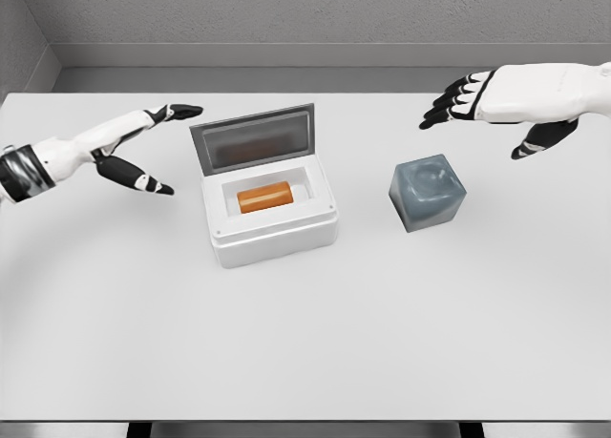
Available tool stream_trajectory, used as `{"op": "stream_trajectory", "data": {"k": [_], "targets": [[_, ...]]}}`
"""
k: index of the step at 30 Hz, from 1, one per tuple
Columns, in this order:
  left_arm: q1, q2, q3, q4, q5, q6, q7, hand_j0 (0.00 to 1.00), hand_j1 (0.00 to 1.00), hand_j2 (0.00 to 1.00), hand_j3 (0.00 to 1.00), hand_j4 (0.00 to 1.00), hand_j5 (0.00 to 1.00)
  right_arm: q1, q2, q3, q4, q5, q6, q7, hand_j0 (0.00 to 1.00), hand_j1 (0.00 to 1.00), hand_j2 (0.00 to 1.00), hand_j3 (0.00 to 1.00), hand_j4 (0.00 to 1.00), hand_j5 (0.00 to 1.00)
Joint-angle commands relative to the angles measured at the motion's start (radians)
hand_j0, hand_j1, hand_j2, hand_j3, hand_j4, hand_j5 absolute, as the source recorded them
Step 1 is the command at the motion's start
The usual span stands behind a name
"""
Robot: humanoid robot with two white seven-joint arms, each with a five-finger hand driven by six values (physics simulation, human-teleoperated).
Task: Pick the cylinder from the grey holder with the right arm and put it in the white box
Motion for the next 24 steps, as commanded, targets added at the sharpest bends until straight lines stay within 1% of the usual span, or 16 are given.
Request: {"op": "stream_trajectory", "data": {"k": [1,3,5,15,20,23,24], "targets": [[0.0,0.01,0.0,-0.004,0.01,0.002,0.0,1.0,1.0,1.0,1.0,1.0,1.0,0.0,0.003,-0.001,0.002,-0.006,0.003,0.0,1.0,1.0,1.0,1.0,1.0,1.0],[0.002,0.013,0.0,-0.007,0.01,0.002,0.0,1.0,1.0,1.0,1.0,1.0,1.0,0.0,0.003,-0.001,0.002,-0.006,0.003,0.0,1.0,1.0,1.0,1.0,1.0,1.0],[0.008,0.033,-0.002,-0.047,0.011,0.002,0.0,1.0,1.0,1.0,1.0,1.0,1.0,0.0,0.004,-0.001,0.002,-0.012,0.003,0.0,1.0,1.0,1.0,1.0,1.0,1.0],[0.035,0.058,-0.002,-0.118,0.011,0.002,0.0,1.0,1.0,1.0,1.0,1.0,1.0,0.0,0.007,-0.001,0.007,-0.014,0.003,0.0,1.0,1.0,1.0,1.0,1.0,1.0],[0.043,0.067,-0.002,-0.141,0.011,0.002,0.0,1.0,1.0,1.0,1.0,1.0,1.0,0.0,0.009,-0.001,0.009,-0.014,0.003,0.0,1.0,1.0,1.0,1.0,1.0,1.0],[0.046,0.076,-0.002,-0.158,0.013,0.002,0.0,1.0,1.0,1.0,1.0,1.0,1.0,0.0,0.023,-0.001,0.01,-0.014,0.003,0.0,1.0,1.0,1.0,1.0,1.0,1.0],[0.055,0.076,0.0,-0.162,0.013,0.002,0.0,1.0,1.0,1.0,1.0,1.0,1.0,0.0,0.023,-0.001,0.01,-0.014,0.003,0.0,1.0,1.0,1.0,1.0,1.0,1.0]]}}
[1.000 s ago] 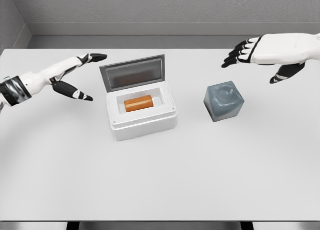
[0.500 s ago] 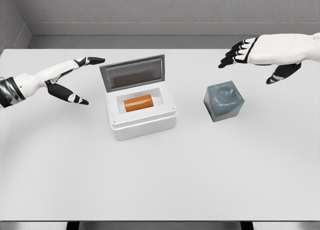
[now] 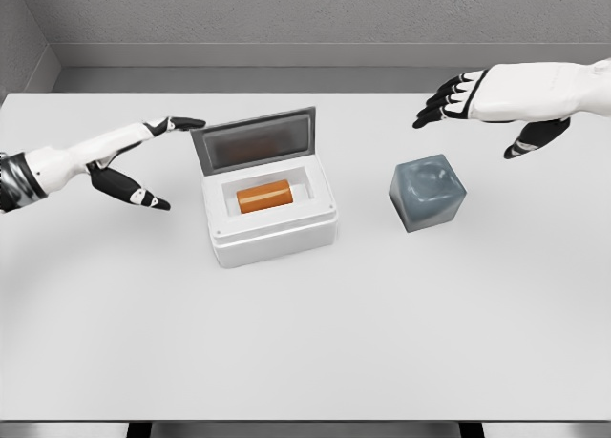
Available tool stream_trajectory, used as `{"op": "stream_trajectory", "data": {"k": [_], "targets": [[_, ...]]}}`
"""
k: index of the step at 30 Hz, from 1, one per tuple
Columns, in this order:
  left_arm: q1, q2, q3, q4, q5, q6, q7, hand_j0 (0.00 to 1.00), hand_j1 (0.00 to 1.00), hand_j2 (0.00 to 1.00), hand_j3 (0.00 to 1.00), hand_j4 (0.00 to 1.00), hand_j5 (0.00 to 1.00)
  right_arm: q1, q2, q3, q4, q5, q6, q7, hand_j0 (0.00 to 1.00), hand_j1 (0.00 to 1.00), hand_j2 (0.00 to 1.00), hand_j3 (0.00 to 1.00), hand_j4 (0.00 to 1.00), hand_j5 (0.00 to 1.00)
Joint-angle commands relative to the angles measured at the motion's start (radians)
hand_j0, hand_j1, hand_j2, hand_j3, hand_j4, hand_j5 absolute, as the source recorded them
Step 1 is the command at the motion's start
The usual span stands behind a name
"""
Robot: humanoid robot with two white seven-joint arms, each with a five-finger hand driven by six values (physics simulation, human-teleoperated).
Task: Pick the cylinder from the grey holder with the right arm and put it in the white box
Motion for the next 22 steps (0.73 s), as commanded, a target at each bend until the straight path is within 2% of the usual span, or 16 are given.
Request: {"op": "stream_trajectory", "data": {"k": [1,11,17,22], "targets": [[0.0,0.005,0.0,-0.012,0.003,-0.001,0.0,1.0,1.0,1.0,1.0,1.0,1.0,0.0,0.003,-0.001,0.001,-0.005,0.003,0.0,1.0,1.0,1.0,1.0,1.0,1.0],[0.005,0.048,0.009,0.001,0.028,-0.001,0.0,1.0,1.0,1.0,1.0,1.0,1.0,0.003,0.003,-0.001,0.001,-0.003,0.003,0.0,1.0,1.0,1.0,1.0,1.0,1.0],[0.006,0.069,0.048,0.122,0.06,-0.001,0.0,1.0,1.0,1.0,1.0,1.0,1.0,0.003,0.005,-0.001,0.001,-0.003,0.003,0.0,1.0,1.0,1.0,1.0,1.0,1.0],[0.006,0.074,0.054,0.13,0.061,-0.001,0.0,1.0,1.0,1.0,1.0,1.0,1.0,0.006,0.005,0.001,0.001,-0.005,0.003,0.0,1.0,1.0,1.0,1.0,1.0,1.0]]}}
